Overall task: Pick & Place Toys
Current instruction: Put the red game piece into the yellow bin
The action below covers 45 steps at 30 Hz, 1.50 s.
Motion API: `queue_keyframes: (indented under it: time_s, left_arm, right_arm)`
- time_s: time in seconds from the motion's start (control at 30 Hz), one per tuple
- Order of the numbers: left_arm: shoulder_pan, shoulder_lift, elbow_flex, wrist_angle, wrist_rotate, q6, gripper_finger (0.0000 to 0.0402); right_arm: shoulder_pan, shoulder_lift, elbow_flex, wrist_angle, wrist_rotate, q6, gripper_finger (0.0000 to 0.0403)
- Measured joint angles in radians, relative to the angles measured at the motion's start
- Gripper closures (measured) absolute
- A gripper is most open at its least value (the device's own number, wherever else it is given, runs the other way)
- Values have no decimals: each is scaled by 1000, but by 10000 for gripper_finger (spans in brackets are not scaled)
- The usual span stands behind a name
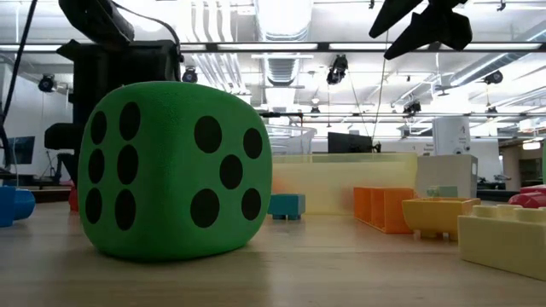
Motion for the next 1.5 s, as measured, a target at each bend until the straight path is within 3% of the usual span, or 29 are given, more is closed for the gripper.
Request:
queue_keyframes:
  time_s: [0.07, 0.33, 0.6, 0.73, 0.83, 1.0, 1.5]
  left_arm:
    - [0, -6, -1, -2, 0, -6, 256]
    - [1, -23, 30, -57, 19, -15, 254]
    - [1, -103, 152, -141, 34, -60, 254]
    - [1, -136, 244, -44, 59, -103, 254]
    - [3, -135, 298, 127, 61, -196, 254]
    - [12, -77, 334, 358, 65, -226, 254]
    - [70, 179, 345, 371, 132, -161, 254]
  right_arm:
    - [0, 0, 0, 0, 0, 0, 181]
    - [0, 0, 0, 2, 0, 0, 181]
    - [0, 0, 0, 4, 0, 0, 181]
    - [0, 0, 0, 4, 2, -3, 181]
    - [0, 0, 0, 4, 9, -6, 181]
    - [-1, 0, -1, 5, 9, 3, 181]
    - [5, 0, -1, 9, 8, 90, 181]
